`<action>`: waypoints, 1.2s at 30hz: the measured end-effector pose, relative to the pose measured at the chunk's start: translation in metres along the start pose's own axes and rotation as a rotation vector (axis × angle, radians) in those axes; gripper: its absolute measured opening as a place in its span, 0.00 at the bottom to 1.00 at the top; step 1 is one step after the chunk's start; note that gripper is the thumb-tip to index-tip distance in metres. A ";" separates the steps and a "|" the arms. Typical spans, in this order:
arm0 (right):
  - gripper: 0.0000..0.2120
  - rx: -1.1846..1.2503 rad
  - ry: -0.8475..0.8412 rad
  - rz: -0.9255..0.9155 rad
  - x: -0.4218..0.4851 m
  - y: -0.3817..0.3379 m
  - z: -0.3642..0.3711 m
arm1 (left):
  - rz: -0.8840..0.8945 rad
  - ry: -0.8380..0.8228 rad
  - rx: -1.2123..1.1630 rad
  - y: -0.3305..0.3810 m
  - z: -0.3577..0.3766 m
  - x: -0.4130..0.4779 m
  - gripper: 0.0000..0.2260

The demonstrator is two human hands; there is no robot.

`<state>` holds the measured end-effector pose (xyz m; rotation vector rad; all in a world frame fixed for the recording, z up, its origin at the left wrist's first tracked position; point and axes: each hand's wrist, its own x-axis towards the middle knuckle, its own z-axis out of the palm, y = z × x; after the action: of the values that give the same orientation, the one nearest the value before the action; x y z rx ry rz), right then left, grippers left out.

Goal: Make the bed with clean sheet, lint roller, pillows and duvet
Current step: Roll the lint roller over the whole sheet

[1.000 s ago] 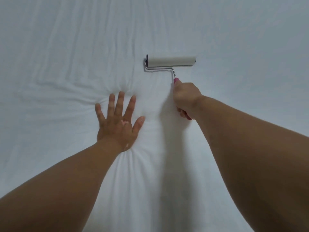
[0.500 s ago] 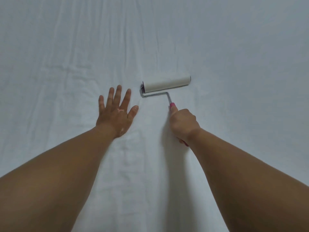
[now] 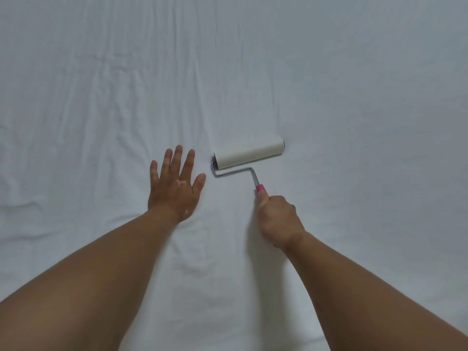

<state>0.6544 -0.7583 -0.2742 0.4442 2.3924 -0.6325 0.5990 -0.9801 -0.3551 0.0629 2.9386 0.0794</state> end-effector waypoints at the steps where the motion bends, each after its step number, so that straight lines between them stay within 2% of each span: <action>1: 0.24 -0.022 -0.006 -0.019 -0.005 0.010 0.006 | -0.001 0.006 0.000 0.003 0.003 -0.012 0.30; 3: 0.22 -0.043 -0.025 -0.047 -0.020 0.032 0.023 | -0.009 0.008 0.010 0.009 0.007 -0.032 0.30; 6: 0.26 0.005 0.001 -0.060 -0.038 0.060 0.041 | -0.022 -0.011 0.024 0.016 0.013 -0.057 0.30; 10: 0.22 0.067 0.016 -0.043 -0.076 0.096 0.063 | -0.024 -0.030 0.037 0.024 0.018 -0.090 0.30; 15: 0.31 0.076 0.061 -0.062 -0.124 0.137 0.086 | -0.040 -0.062 0.038 0.039 0.025 -0.130 0.31; 18: 0.31 0.050 0.029 -0.044 -0.144 0.164 0.099 | -0.064 -0.105 0.022 0.052 0.027 -0.150 0.32; 22: 0.43 0.186 0.001 0.063 -0.174 0.192 0.106 | -0.093 -0.166 0.028 0.070 0.027 -0.171 0.32; 24: 0.38 0.120 -0.010 0.051 -0.195 0.207 0.105 | -0.098 -0.208 0.034 0.076 0.023 -0.177 0.32; 26: 0.32 0.054 -0.033 0.053 -0.217 0.220 0.100 | -0.114 -0.236 0.040 0.080 0.015 -0.177 0.32; 29: 0.35 0.120 -0.084 0.134 -0.238 0.236 0.080 | -0.132 -0.215 0.010 0.090 0.002 -0.166 0.32; 31: 0.33 0.140 -0.073 0.199 -0.246 0.244 0.063 | -0.089 -0.197 -0.006 0.101 -0.004 -0.149 0.31; 36: 0.50 0.131 0.161 0.256 -0.224 0.246 0.020 | 0.035 -0.155 -0.010 0.130 -0.012 -0.055 0.30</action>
<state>0.9440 -0.5997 -0.2259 0.8713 2.3954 -0.6591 0.6554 -0.8536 -0.3250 0.1138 2.7827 0.0905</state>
